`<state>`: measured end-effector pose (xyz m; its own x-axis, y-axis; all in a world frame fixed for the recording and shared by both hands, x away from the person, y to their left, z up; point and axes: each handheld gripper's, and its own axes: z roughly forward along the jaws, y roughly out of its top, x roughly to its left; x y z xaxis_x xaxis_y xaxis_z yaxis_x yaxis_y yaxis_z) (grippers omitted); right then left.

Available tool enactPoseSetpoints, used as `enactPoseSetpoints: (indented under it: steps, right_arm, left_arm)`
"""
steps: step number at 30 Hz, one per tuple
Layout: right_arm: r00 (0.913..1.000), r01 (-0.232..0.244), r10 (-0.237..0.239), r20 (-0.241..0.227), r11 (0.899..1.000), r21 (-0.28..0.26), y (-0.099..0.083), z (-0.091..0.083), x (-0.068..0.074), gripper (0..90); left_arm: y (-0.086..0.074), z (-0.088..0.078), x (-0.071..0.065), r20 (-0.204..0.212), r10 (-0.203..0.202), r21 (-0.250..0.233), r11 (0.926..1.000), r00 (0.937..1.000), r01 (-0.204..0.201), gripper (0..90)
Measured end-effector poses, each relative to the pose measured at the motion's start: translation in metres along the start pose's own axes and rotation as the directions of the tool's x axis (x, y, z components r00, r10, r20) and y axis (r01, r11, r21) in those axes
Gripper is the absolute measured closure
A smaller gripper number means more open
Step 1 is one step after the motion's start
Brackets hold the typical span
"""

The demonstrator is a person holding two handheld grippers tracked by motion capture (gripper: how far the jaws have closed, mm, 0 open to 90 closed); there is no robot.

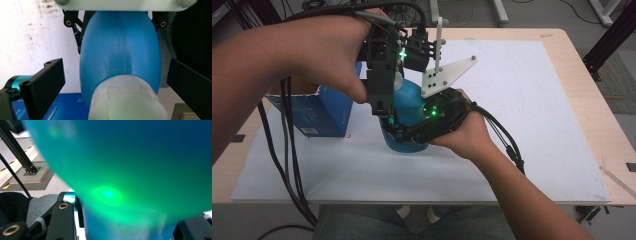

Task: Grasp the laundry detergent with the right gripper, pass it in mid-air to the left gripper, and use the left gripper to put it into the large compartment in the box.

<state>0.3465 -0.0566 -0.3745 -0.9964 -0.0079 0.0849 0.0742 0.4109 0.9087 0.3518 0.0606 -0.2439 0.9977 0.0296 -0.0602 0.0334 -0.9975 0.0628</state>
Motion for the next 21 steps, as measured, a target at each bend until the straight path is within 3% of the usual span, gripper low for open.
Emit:
enactPoseSetpoints:
  steps: [4, 7, 21]
  right_arm:
    - [1.0000, -0.001, 0.001, 0.000, 1.000, -0.003, 0.0001, -0.0005, -0.0005, 46.0]
    - [1.0000, 0.001, -0.001, 0.000, 1.000, -0.002, 0.0001, -0.0008, -0.0007, 46.0]
    - [1.0000, -0.007, 0.007, -0.002, 1.000, -0.003, -0.0002, -0.0011, -0.0011, 46.1]
  left_arm:
    - [0.0015, 0.0010, 0.0007, -0.012, -0.001, 0.007, 1.0000, 0.9999, 0.001, 3.3]
    - [0.0017, 0.0022, 0.0005, -0.010, -0.008, 0.008, 0.9999, 0.9999, 0.008, 9.7]
    - [0.0053, 0.0040, 0.0004, -0.018, 0.000, 0.023, 0.9997, 0.9998, 0.000, 15.5]
